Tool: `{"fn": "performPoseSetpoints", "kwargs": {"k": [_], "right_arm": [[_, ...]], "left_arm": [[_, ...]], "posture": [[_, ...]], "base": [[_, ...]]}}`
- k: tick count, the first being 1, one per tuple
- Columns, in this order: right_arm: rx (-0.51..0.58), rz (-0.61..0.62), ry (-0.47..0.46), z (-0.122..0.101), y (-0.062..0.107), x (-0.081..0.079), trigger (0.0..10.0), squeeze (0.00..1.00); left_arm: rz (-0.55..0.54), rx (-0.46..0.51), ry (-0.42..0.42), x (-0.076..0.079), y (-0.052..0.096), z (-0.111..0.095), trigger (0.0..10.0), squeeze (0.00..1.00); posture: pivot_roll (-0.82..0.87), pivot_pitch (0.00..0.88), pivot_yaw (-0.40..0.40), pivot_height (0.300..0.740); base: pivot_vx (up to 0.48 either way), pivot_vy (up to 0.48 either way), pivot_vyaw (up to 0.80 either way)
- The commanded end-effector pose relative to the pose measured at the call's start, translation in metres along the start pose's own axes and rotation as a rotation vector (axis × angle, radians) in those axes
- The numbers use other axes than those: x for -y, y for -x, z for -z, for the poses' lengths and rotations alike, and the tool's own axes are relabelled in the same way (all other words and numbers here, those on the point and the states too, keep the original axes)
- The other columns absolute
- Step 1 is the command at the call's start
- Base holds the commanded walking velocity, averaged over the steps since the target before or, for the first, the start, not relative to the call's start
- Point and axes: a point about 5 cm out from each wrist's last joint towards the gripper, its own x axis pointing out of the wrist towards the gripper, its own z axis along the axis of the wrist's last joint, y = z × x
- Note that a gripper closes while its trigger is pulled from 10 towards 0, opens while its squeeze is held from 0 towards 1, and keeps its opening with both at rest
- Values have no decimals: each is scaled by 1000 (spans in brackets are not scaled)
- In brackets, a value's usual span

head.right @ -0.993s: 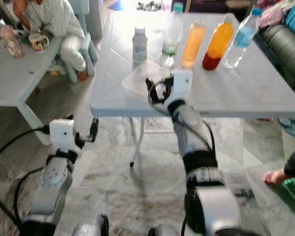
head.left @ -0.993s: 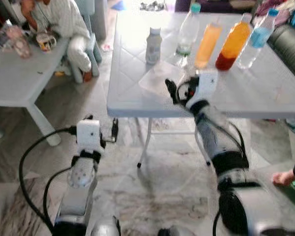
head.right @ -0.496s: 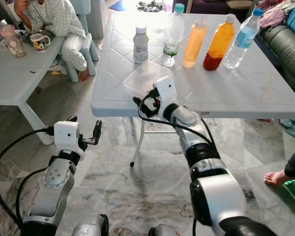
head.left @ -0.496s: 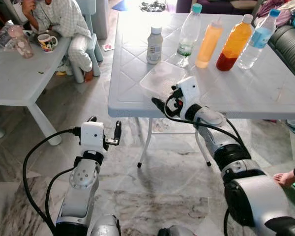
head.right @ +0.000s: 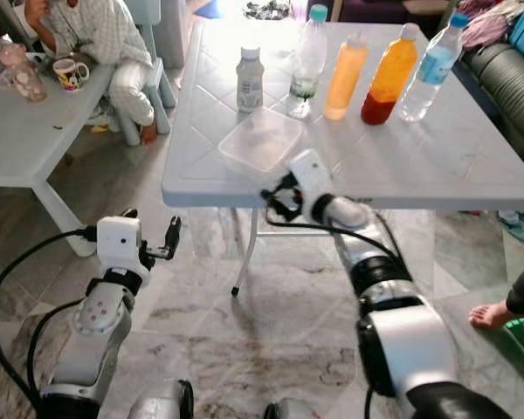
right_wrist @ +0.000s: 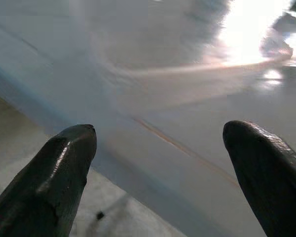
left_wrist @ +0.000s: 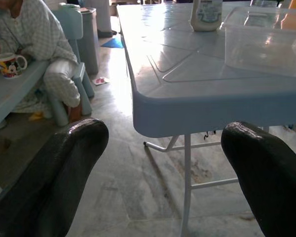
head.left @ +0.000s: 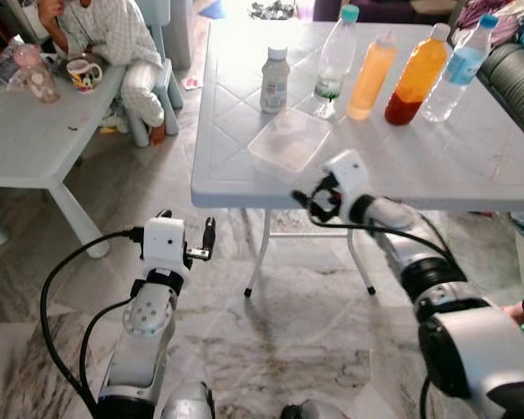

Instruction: Restocking fridge

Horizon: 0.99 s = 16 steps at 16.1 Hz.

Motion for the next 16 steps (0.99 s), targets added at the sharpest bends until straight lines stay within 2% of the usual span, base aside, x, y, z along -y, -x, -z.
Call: {"fn": "performPoseSetpoints", "kwargs": {"k": [1,4,8,11,12,13,14,15,16], "right_arm": [[28,89,12,-8,4,16,10000,0],[78,141,-49,-12,6,24,10000,0],[119,23,-37,-16,-4,-1,10000,0],[136,13,-72,-2,0,-14,10000,0],[192,52,-144,9,13,-22,10000,0],[224,81,-156,12,20,-24,10000,0],[289,169,-172,13,32,-25,10000,0],[384,364,-206,10,58,-24,10000,0],[400,405,-225,10,65,-26,10000,0]], "left_arm": [[10,5,-8,1,1,-3,10000,0],[13,5,-12,1,0,-3,10000,0],[-4,6,-27,0,0,-3,10000,0],[-27,-16,-33,-7,8,2,10000,0],[-39,-25,-42,-14,17,5,10000,0],[-44,-25,-44,-16,20,5,10000,0],[-51,-22,-49,-19,25,6,10000,0],[-82,-14,-57,-24,34,5,10000,0],[-94,-13,-56,-26,37,5,10000,0]], "posture": [[170,120,-27,740],[169,118,-25,740],[175,115,-29,740],[181,113,-37,740],[176,113,-37,740],[176,113,-37,740],[164,113,-36,740],[156,109,-35,740],[151,105,-34,740]], "base": [[0,0,0],[0,0,0],[0,0,0],[0,0,0],[0,0,0],[0,0,0],[0,0,0],[0,0,0],[0,0,0]]}}
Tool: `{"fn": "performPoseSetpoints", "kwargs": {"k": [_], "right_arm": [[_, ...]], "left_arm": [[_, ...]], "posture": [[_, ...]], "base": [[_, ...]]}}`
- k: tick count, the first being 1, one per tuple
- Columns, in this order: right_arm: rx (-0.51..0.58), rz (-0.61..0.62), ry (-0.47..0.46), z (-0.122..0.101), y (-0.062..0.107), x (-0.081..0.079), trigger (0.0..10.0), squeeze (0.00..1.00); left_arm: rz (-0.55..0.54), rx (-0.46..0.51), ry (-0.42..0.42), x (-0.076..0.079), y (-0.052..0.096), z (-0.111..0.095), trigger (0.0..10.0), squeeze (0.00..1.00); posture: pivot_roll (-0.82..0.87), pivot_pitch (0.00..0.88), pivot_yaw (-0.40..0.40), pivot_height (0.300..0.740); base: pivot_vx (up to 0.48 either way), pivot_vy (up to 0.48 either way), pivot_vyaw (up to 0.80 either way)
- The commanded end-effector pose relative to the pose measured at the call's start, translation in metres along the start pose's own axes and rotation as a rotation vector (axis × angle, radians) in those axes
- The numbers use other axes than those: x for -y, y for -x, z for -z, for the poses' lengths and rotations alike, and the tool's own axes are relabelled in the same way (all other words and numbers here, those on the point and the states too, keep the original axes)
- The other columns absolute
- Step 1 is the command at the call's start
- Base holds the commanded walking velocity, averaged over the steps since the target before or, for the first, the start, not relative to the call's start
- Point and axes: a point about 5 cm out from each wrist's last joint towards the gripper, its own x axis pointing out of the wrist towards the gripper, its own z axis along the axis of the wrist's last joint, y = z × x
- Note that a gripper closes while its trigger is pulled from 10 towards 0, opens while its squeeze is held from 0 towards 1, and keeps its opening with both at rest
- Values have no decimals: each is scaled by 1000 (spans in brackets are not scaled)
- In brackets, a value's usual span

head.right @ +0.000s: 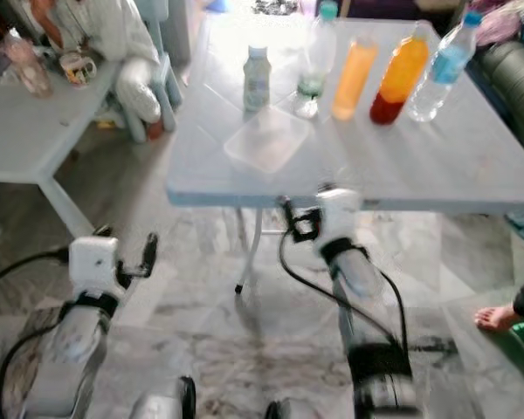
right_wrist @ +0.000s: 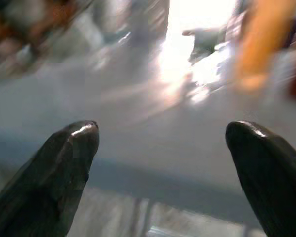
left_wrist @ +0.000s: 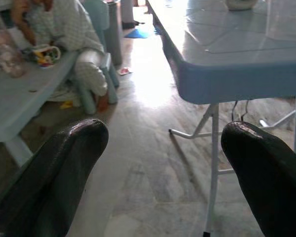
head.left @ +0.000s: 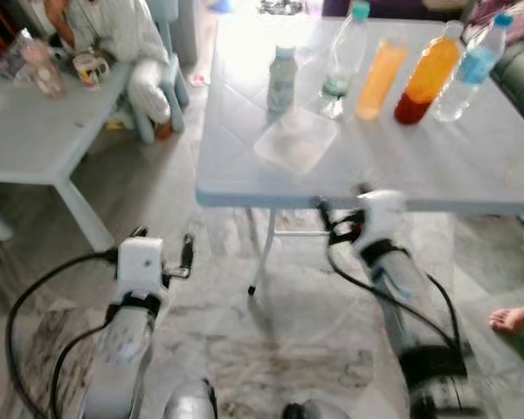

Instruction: Restocking fridge

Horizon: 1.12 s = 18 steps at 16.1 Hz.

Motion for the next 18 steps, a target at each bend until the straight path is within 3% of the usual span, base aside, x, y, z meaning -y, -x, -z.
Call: {"fn": "performPoseSetpoints", "kwargs": {"k": [1,4,6,10,13,18], "right_arm": [[79,104,16,-18,11,8,10000,0],[62,249,57,-22,49,11,10000,0],[-7,294,65,-17,68,10,10000,0],[-39,287,67,-19,66,6,10000,0],[-44,273,77,-22,63,5,10000,0],[-36,260,84,-26,58,3,10000,0]], "left_arm": [[-24,9,-4,-4,6,-3,10000,0],[-21,3,5,-4,12,-1,10000,0],[-12,22,45,-3,2,-7,10000,0],[-16,53,52,-4,-7,-14,10000,0],[-14,48,62,-2,-7,-13,10000,0],[-15,41,83,1,-12,-12,10000,0]], "posture": [[147,102,-32,740],[129,87,-25,740],[107,79,-20,740],[109,75,-29,740],[110,73,-33,740],[107,63,-34,740]], "base": [[0,0,0],[0,0,0],[0,0,-653],[299,0,-661],[329,0,0],[298,359,0]]}}
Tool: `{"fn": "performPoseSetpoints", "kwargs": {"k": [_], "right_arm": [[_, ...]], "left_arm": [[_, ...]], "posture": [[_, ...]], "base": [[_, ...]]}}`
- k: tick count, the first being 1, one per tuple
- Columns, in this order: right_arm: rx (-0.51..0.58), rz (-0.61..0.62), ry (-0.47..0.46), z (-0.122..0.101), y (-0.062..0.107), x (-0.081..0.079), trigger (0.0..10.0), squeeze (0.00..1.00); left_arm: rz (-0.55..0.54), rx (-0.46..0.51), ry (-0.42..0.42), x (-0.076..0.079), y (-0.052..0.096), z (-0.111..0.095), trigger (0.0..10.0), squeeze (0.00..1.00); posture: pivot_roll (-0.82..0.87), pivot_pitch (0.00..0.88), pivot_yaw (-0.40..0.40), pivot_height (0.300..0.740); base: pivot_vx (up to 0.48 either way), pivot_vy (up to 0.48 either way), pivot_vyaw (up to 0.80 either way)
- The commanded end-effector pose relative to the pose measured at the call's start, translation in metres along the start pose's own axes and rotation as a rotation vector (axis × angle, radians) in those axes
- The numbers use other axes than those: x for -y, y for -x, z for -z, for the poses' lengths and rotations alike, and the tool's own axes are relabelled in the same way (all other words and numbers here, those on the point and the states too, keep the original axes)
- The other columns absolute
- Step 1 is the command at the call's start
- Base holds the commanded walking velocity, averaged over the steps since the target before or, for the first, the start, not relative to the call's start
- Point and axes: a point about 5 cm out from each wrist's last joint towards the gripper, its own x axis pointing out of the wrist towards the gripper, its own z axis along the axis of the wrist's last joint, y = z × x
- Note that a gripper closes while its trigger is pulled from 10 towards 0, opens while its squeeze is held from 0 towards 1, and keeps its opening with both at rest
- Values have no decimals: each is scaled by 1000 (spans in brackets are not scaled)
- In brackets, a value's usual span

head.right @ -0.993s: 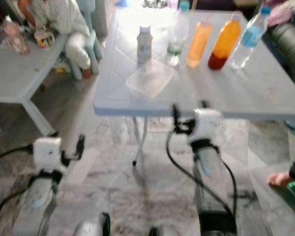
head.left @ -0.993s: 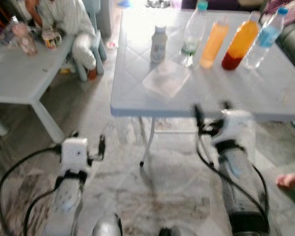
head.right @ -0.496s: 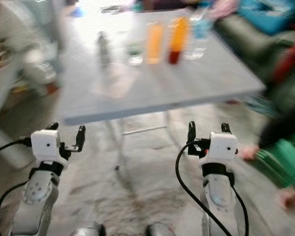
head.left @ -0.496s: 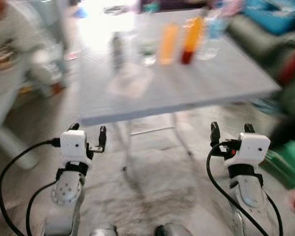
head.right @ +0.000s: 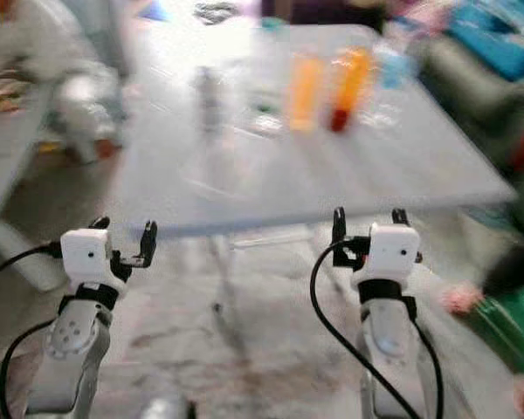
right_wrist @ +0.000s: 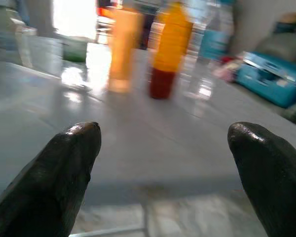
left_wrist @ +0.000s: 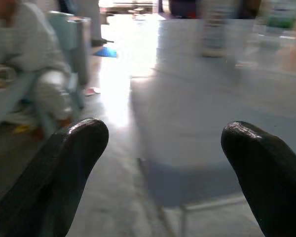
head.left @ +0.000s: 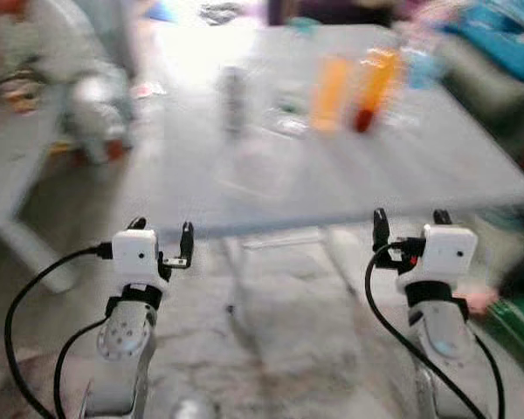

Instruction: Restocking fridge

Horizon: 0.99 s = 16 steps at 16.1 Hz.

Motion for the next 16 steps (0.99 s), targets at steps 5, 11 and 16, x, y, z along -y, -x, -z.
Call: {"fn": "performPoseSetpoints", "kwargs": {"k": [5,11,16], "right_arm": [[47,-38,14,-11,-6,-8,10000,0],[20,-109,-10,-7,-8,-19,10000,0],[-107,-390,-57,15,-15,-54,10000,0]], "left_arm": [[-21,7,-10,-3,-2,-1,10000,0],[-21,6,-11,-2,-3,0,10000,0],[-10,5,-10,2,-6,0,10000,0]], "posture": [[107,60,-35,740],[111,62,-39,740],[117,68,-43,740]], "base": [[175,317,0],[0,0,0],[0,0,0]]}}
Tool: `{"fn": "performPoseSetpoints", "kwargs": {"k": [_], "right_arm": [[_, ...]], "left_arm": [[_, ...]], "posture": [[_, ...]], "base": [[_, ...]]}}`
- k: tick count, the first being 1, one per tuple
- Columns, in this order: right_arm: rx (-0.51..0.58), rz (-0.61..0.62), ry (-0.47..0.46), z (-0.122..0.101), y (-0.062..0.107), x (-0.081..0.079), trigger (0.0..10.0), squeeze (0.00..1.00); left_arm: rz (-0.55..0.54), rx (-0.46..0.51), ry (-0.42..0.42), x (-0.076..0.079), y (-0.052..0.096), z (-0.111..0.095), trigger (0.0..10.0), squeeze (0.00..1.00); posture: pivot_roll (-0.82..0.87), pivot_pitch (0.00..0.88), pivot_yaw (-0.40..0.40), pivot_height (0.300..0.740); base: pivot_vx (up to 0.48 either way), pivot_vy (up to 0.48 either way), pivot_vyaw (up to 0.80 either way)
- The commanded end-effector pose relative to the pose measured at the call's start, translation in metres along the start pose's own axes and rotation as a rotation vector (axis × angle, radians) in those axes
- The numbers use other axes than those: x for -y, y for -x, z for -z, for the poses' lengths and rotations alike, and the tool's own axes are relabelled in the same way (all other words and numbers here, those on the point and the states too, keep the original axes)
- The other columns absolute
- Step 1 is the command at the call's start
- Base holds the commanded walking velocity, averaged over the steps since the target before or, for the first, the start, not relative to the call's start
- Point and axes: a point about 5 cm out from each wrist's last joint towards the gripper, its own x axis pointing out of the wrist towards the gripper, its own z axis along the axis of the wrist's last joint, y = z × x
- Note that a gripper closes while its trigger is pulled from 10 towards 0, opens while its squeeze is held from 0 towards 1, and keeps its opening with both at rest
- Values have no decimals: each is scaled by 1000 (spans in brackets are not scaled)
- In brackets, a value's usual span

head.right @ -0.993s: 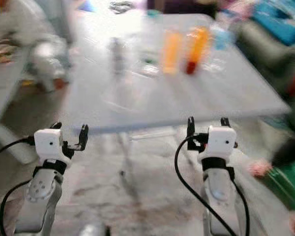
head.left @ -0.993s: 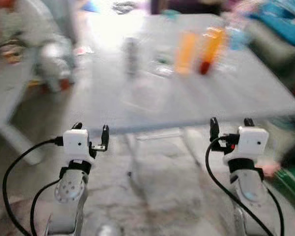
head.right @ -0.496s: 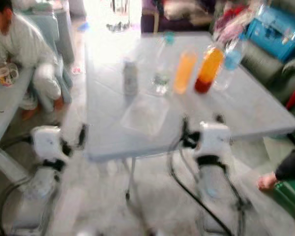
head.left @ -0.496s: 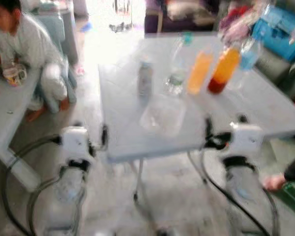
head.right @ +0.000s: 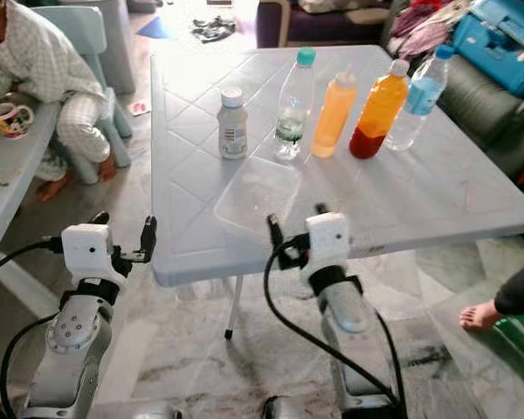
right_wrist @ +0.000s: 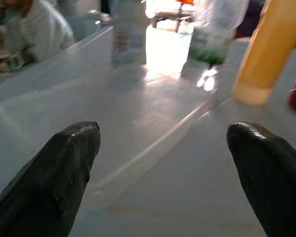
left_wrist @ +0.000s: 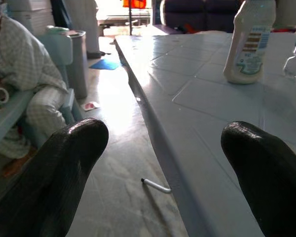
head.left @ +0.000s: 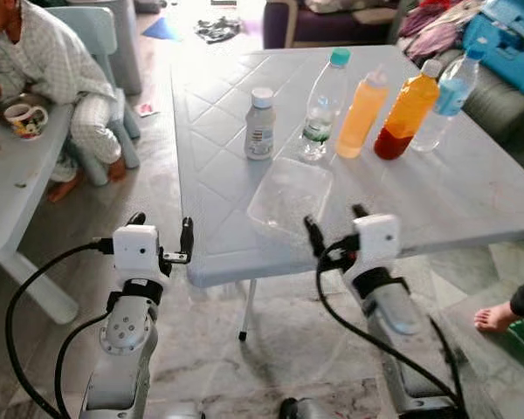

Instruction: Restocking fridge

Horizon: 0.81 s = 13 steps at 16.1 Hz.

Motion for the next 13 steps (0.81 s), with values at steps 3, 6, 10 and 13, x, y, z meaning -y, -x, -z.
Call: {"fn": "performPoseSetpoints", "kwargs": {"k": [3,6,10,13], "right_arm": [[-54,-133,31,12,5,-15,10000,0],[-67,-142,24,16,7,-16,10000,0],[-68,-79,36,16,5,-4,10000,0],[-58,7,36,14,2,9,10000,0]], "left_arm": [[-3,-8,-8,-1,0,1,10000,0],[6,-9,-3,2,-1,1,10000,0],[14,-7,-3,4,-3,1,10000,0],[5,-5,-10,3,-3,1,10000,0]], "posture": [[120,74,-45,740],[111,76,-41,740],[114,73,-41,740],[119,73,-41,740]], "base": [[0,0,0],[0,0,0],[0,0,0],[0,0,0]]}}
